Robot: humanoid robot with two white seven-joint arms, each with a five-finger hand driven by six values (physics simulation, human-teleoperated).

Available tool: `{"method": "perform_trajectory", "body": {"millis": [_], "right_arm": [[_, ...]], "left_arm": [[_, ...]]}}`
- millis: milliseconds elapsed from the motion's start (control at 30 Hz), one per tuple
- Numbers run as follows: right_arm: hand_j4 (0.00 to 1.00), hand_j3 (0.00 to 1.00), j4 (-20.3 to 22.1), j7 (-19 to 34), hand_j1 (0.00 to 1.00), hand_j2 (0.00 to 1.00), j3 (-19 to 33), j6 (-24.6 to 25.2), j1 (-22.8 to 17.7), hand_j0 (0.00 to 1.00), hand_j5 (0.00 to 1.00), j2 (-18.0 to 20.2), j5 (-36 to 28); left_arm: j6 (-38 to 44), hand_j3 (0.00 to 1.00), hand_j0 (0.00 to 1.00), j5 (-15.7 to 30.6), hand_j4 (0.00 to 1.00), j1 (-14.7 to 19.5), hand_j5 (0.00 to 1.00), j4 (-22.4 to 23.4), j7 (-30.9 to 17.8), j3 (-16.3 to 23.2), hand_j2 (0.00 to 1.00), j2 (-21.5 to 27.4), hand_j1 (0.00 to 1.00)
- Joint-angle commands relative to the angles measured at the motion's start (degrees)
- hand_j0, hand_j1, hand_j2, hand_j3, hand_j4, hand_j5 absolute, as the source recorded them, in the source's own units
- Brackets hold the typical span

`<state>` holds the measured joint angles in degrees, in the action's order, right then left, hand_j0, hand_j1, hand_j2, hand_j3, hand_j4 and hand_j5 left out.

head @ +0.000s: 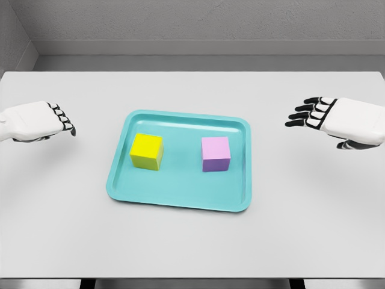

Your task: Push two cubes

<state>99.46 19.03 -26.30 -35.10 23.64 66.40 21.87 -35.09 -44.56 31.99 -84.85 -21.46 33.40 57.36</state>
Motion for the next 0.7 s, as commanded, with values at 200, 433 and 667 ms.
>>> {"method": "perform_trajectory", "body": {"millis": [200, 433, 667], "right_arm": [[1.00, 1.00, 0.0, -0.2, 1.00, 1.00, 2.0, 0.1, -0.5, 1.00, 1.00, -0.7, -0.3], [0.98, 0.98, -1.3, 12.2, 0.98, 0.98, 5.3, 0.1, -0.3, 0.98, 0.98, -6.5, 0.8], [0.76, 0.76, -2.4, 16.0, 0.76, 0.76, 3.9, 0.1, 2.2, 0.76, 0.76, -12.3, 11.7]], "left_arm": [[0.1, 0.68, 0.68, 0.2, 0.68, 0.0, 0.68, -0.1, 0.1, 0.0, 0.68, 0.1, 0.68], [0.1, 0.68, 0.68, -1.1, 0.68, 0.3, 0.68, 0.1, -1.3, 0.8, 0.68, -5.1, 0.68], [0.1, 0.68, 0.68, -0.8, 0.68, 2.7, 0.68, 0.0, -1.3, 0.9, 0.68, -7.6, 0.68]]}}
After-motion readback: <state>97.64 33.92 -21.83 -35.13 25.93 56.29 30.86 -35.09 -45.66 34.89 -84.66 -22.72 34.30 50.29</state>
